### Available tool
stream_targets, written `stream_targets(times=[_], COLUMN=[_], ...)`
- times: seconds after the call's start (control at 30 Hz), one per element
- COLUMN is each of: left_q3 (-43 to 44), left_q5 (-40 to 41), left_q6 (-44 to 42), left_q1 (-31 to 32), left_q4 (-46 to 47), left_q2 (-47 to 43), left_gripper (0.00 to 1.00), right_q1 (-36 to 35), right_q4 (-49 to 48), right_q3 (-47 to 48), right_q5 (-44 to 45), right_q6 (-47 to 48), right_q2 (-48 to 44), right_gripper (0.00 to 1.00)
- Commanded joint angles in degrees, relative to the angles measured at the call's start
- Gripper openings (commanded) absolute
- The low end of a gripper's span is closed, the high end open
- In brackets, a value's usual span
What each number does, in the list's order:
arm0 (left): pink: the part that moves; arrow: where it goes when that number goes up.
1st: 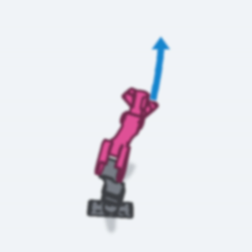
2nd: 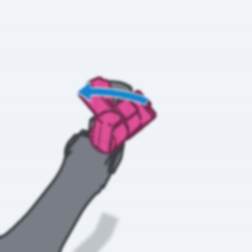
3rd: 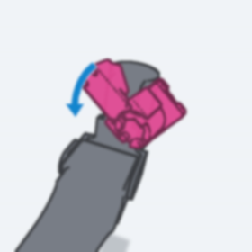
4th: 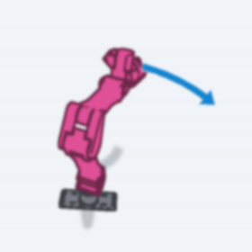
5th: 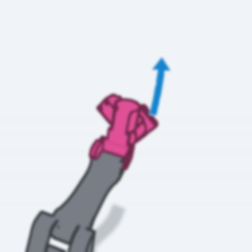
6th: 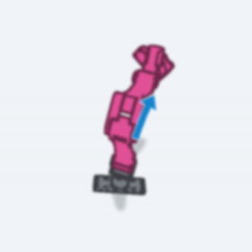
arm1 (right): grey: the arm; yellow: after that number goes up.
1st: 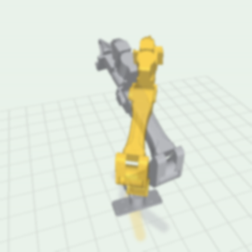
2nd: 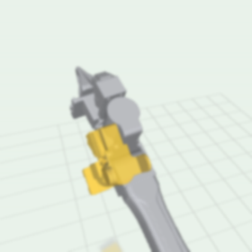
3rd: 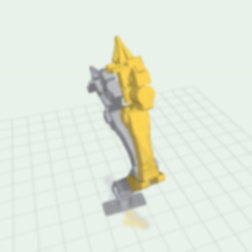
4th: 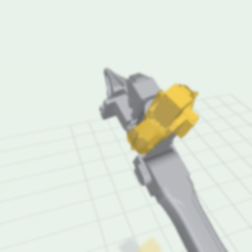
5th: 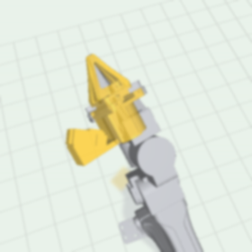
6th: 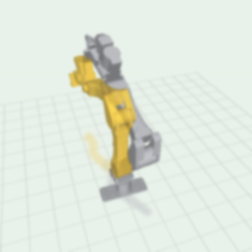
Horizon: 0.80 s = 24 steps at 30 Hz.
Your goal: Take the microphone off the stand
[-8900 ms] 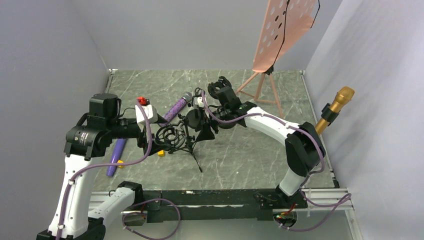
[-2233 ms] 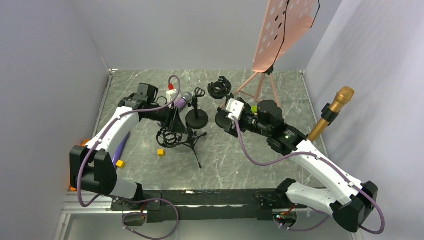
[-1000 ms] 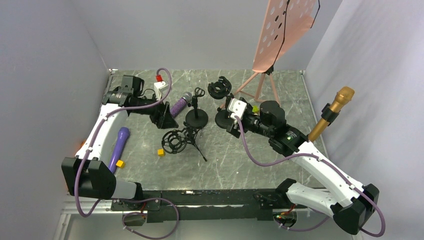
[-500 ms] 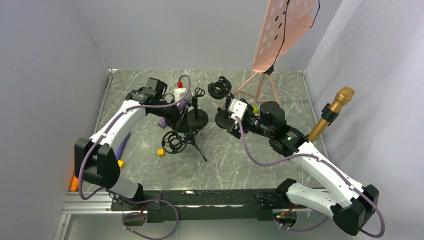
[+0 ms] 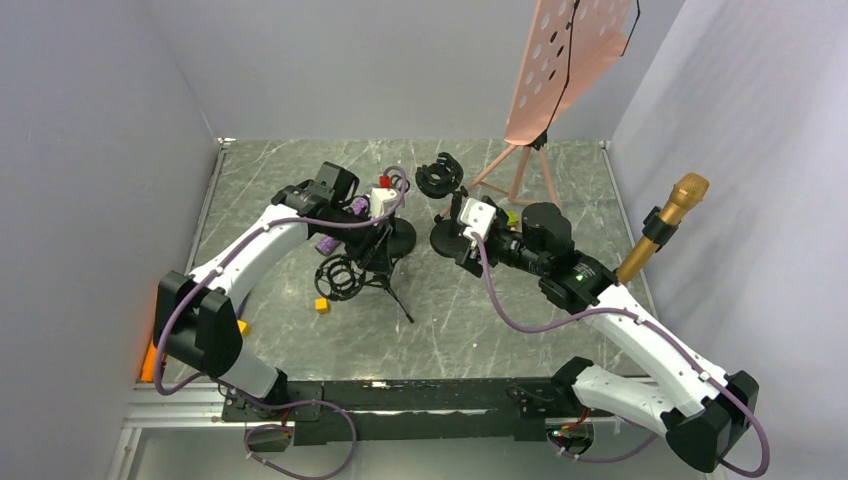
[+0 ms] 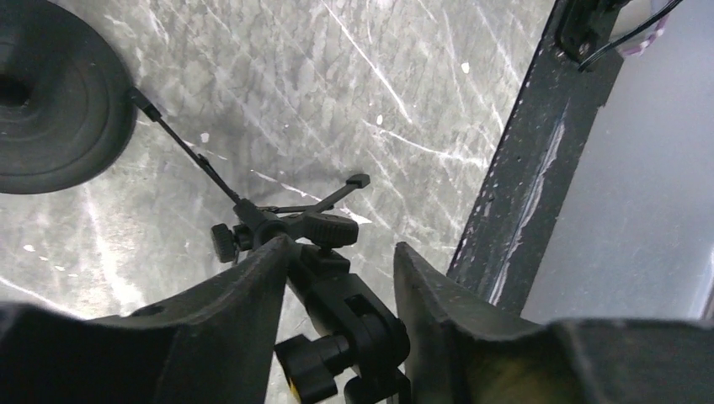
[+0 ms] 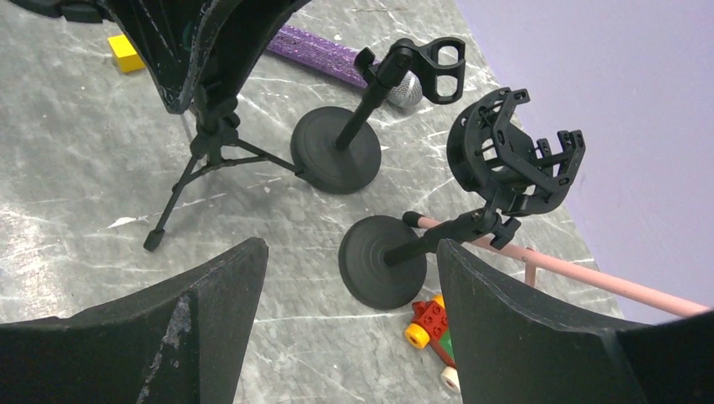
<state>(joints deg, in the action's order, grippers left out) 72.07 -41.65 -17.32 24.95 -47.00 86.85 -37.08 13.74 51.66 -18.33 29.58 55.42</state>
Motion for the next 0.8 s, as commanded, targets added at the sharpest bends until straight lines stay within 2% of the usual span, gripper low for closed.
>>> stream_targets(times=[0.0, 0.07, 0.17, 0.2, 0.33, 0.43, 0.6, 0.77], left_q3=[1.9, 2.3, 2.1, 2.0, 3.0, 5.5, 20.2, 21.0], left_q5=[5.3, 7.1, 11.0, 12.0, 11.8, 11.7, 13.2, 14.0], left_q6=[-7.5, -9.8, -12.3, -12.9, -15.2, -21.5, -24.7, -23.6], left_q1=[0.0, -0.1, -0.6, -1.3, -4.2, -4.9, -5.8, -6.4], left_q4=[-4.5, -5.6, -6.0, -6.3, -7.9, -12.4, -30.3, -28.0], left_q2=[-0.9, -1.7, -3.0, -3.4, -3.7, -2.3, 12.0, 13.5], left_gripper=[0.48, 0.42, 0.18, 0.15, 0.20, 0.20, 0.16, 0.12], right_q1=[0.9, 1.2, 1.3, 1.3, 1.3, 1.3, 1.3, 1.3], right_q4=[-1.1, -1.2, -1.4, -1.6, -1.9, -1.9, -2.7, -2.9], right_q3=[-0.6, -0.8, -1.1, -1.1, -1.0, -0.9, -0.8, -0.8], right_q5=[0.0, -0.2, -0.5, -0.6, -0.7, -0.9, -1.3, -0.7], right_q6=[0.4, 0.2, 0.2, 0.3, 0.3, 0.3, 0.1, 0.4], right_q2=[-1.7, -1.9, -1.6, -1.5, -0.8, -0.5, -0.3, -0.7], right_gripper=[0.79, 0.79, 0.79, 0.79, 0.79, 0.79, 0.79, 0.79])
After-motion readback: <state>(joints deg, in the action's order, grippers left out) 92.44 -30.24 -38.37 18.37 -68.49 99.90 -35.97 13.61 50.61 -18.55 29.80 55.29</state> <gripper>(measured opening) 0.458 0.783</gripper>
